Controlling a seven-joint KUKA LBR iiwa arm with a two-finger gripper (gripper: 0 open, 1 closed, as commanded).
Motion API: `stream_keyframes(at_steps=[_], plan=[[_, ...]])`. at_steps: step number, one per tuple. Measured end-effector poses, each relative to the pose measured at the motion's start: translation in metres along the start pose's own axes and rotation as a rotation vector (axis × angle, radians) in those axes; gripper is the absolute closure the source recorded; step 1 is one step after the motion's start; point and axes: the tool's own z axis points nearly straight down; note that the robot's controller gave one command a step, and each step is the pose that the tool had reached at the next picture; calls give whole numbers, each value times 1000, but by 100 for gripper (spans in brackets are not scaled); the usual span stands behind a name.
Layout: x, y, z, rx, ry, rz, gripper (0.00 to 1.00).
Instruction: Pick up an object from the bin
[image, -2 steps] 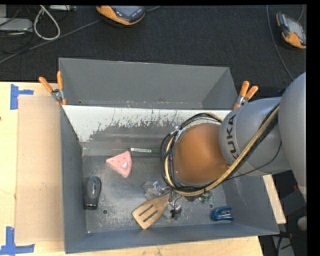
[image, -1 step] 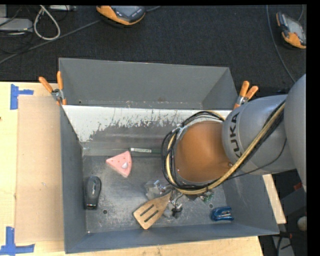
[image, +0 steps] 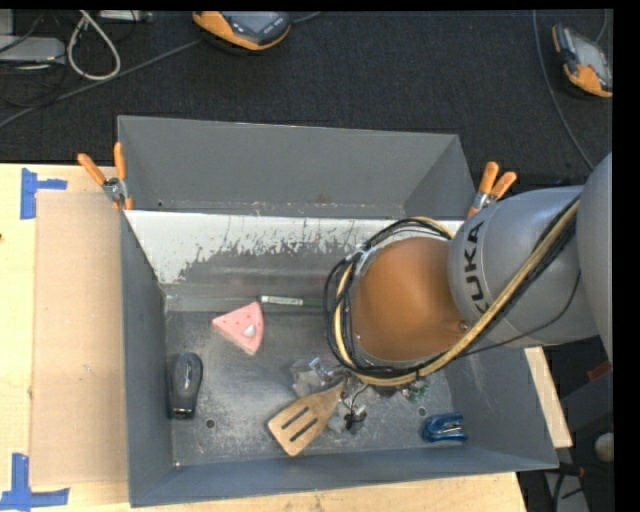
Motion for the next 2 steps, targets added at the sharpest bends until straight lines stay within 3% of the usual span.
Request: stream_keyframes(at_steps=[1, 2], plan=[[0, 1, -10, -2, 2, 1, 100], [1, 2, -42, -5, 5, 1, 100]])
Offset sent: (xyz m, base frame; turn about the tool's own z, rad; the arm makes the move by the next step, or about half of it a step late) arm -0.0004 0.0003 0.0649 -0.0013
